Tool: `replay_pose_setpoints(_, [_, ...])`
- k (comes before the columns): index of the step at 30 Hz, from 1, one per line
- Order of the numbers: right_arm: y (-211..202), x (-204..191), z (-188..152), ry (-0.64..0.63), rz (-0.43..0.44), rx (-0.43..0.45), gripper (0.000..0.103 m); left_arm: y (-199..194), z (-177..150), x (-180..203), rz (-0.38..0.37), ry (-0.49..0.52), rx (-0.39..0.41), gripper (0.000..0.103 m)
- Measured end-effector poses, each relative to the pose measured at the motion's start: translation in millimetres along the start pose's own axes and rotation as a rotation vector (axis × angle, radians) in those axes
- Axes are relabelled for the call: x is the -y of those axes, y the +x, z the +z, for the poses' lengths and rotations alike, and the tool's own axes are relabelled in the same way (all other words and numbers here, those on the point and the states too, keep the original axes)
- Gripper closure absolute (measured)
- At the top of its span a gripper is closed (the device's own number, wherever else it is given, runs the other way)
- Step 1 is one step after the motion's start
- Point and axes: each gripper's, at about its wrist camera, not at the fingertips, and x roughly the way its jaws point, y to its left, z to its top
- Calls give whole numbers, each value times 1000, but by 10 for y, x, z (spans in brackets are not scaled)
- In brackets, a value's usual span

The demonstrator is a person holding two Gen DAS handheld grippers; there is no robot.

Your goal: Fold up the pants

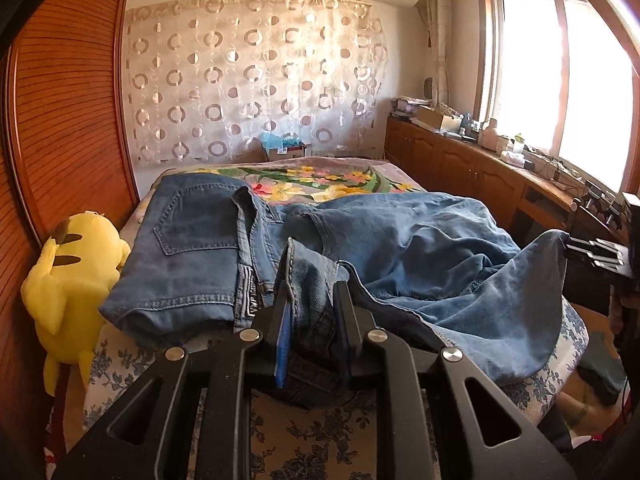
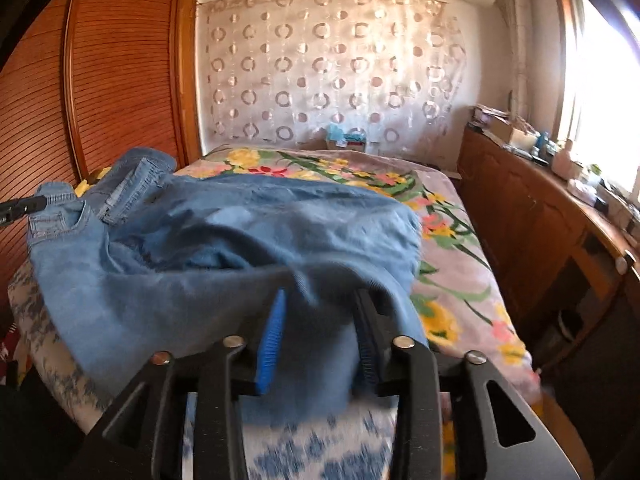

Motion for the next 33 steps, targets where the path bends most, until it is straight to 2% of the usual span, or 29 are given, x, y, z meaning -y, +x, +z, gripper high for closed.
replay_pose_setpoints(4, [-79, 51, -198, 36, -13, -54, 64, 26, -18, 44, -8, 3, -7, 83])
replay_pose_setpoints(8, [0, 58, -319, 65, 27, -108, 63, 38, -16, 76, -7, 4, -6, 83])
replay_pose_setpoints(13, [115, 4, -308, 81, 79, -129, 60, 44, -23, 88, -7, 4, -12, 83])
replay_pose_setpoints(19, [301, 72, -237, 100, 100, -138, 61, 37, -31, 101, -7, 10, -6, 83])
replay_pose_setpoints(21, [310, 94, -200, 102, 141, -133, 102, 24, -33, 107, -4, 21, 0, 83])
replay_pose_setpoints(25, [74, 159, -96, 70, 122, -45, 103, -25, 18, 103, -7, 22, 20, 83])
replay_pose_setpoints(29, [-283, 284, 217, 49, 51, 91, 103, -76, 146, 77, 3, 15, 56, 83])
replay_pose_setpoints(33, [-432, 368, 602, 19, -18, 182, 103, -33, 344, 25, 22, 18, 80, 84])
